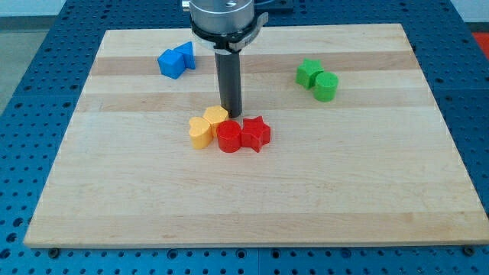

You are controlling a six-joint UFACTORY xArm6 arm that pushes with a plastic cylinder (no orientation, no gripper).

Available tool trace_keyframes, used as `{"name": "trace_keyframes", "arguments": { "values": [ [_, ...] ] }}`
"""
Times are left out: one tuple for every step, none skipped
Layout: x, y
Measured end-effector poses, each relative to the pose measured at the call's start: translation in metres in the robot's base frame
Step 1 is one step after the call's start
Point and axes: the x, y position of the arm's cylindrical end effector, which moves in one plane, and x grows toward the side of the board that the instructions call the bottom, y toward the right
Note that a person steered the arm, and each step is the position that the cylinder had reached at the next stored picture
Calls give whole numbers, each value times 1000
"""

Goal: Move the blue triangle to the left of the green star

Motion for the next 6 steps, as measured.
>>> {"name": "trace_keyframes", "arguments": {
  "values": [
    [-6,26],
    [-5,42],
    [-7,30],
    [-23,-27],
    [-31,-97],
    [-50,-171]
  ]
}}
